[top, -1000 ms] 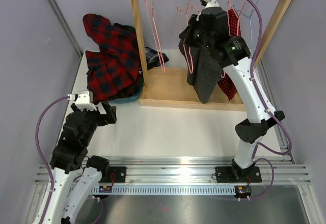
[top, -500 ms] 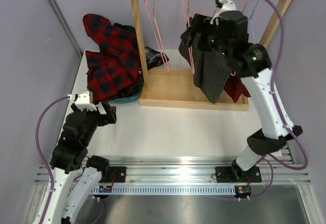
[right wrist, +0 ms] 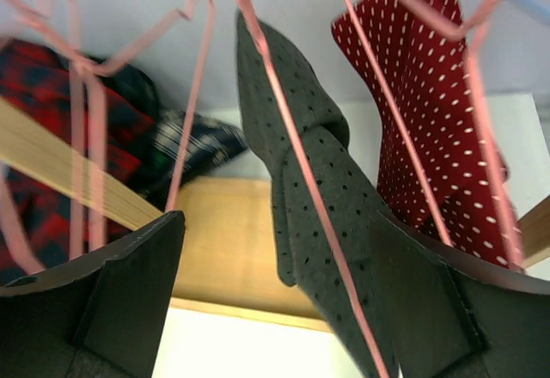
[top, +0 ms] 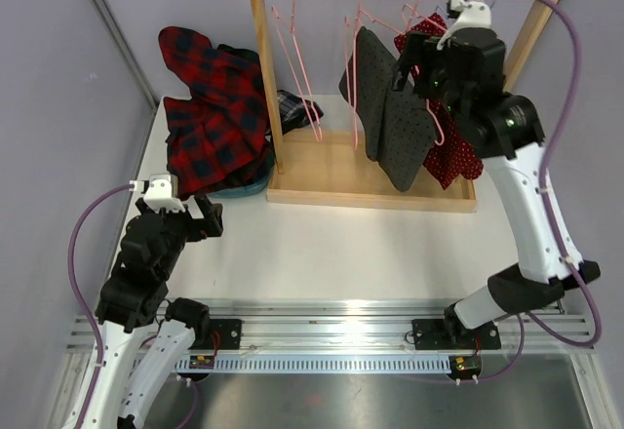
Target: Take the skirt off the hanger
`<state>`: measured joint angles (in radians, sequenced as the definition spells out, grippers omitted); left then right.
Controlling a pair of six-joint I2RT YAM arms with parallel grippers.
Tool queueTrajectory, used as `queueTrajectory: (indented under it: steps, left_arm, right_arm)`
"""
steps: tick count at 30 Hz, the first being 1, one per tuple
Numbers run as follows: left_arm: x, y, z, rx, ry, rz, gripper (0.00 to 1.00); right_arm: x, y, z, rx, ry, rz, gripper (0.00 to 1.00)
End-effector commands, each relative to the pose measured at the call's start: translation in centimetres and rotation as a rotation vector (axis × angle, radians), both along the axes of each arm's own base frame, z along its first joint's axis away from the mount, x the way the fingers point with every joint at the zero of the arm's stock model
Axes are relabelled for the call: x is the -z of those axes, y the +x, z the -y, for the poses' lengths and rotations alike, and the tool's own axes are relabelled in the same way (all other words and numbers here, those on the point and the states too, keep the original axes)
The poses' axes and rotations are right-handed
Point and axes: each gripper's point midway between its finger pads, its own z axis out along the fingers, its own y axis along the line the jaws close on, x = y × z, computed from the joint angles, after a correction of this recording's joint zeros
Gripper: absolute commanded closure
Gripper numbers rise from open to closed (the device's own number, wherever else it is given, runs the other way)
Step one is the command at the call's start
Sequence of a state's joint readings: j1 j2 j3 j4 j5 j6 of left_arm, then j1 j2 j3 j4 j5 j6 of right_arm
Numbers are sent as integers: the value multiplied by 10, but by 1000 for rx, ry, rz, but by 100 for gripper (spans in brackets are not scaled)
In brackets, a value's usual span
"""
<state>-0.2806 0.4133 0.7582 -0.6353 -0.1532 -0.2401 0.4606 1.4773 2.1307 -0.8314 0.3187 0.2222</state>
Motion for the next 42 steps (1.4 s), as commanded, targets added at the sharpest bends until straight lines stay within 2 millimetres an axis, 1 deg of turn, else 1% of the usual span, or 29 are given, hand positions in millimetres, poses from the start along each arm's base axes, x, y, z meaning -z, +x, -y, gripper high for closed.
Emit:
queueTrajectory:
  steps: [1,4,5,8,9,11,16,18,19,20,22,23,24,25,26,27,28,29,30,31,32,33,34,36,37,38,39,40,42]
  left_arm:
    - [-3,0,3,15,-3,18,1]
    - [-3,0,2,10,-3,21,1]
    - [-3,0,2,12,-2,20,1]
    - [-2,1,2,12,0,14,1]
    - [-2,1,2,10,0,16,1]
    - [-2,1,2,9,0,14,1]
    - [-11,3,-2,-13,5,37,1]
    - [-17,7,-3,-19,12,52,1]
    - [-31,8,-3,-17,12,77,1]
    - [-38,11,-1,-12,15,75,1]
    - [-54,21,5,6,11,66,1]
    - [-83,21,7,17,-5,118,1]
    - [-101,21,12,41,-18,149,1]
    - [-110,30,18,61,-14,148,1]
    - [-146,28,21,75,-31,215,1]
    - [-157,32,25,88,-33,221,1]
    - [-165,34,35,121,-29,222,1]
    - [-165,49,46,139,-10,190,1]
    - [-183,52,48,126,-2,222,1]
    - [-192,51,70,192,23,247,1]
    - [-184,65,89,216,65,218,1]
    - [-201,59,112,261,90,264,1]
    - [-203,60,130,296,107,264,1]
    - [-203,64,171,356,143,259,1]
    - [-207,52,201,435,127,287,1]
    - [-205,46,219,476,116,296,1]
    - [-197,43,242,524,115,292,1]
    - [-192,29,269,590,82,319,1]
    - [-181,16,300,667,79,347,1]
  right_arm:
    - [36,36,-6,-8,-47,-69,6]
    - [49,55,-3,8,-59,-92,11]
    - [48,58,-3,8,-57,-90,17]
    - [54,68,-2,15,-51,-109,47]
    - [55,69,-4,13,-41,-111,77]
    - [52,68,-5,10,-17,-99,98]
    - [33,56,-4,-4,12,-64,100]
    - [15,49,-6,-27,31,-30,100]
    - [10,43,-4,-34,30,-30,100]
    - [-7,36,-4,-46,48,4,100]
    - [-19,25,-4,-67,64,19,100]
    - [-35,16,-5,-88,83,51,100]
    - [-40,11,-6,-100,97,58,100]
    - [-45,2,-3,-105,103,63,100]
    - [-55,-6,-3,-119,120,81,100]
    - [-58,-11,-3,-126,126,85,100]
    - [-62,-21,-1,-134,135,91,100]
    - [-62,-27,-1,-144,141,87,100]
    - [-62,-32,-1,-153,154,82,100]
    - [-68,-45,2,-161,167,97,100]
    - [-56,-46,-2,-176,179,60,100]
    - [-61,-59,1,-187,194,79,100]
    - [-47,-61,-3,-202,197,37,100]
    - [-40,-69,-2,-201,226,15,100]
    - [-33,-81,-4,-228,240,-5,100]
    - [-31,-88,-6,-250,262,-16,100]
    - [-29,-95,-7,-260,277,-22,100]
    - [-25,-107,-5,-271,287,-29,100]
    - [-22,-120,-6,-295,312,-43,100]
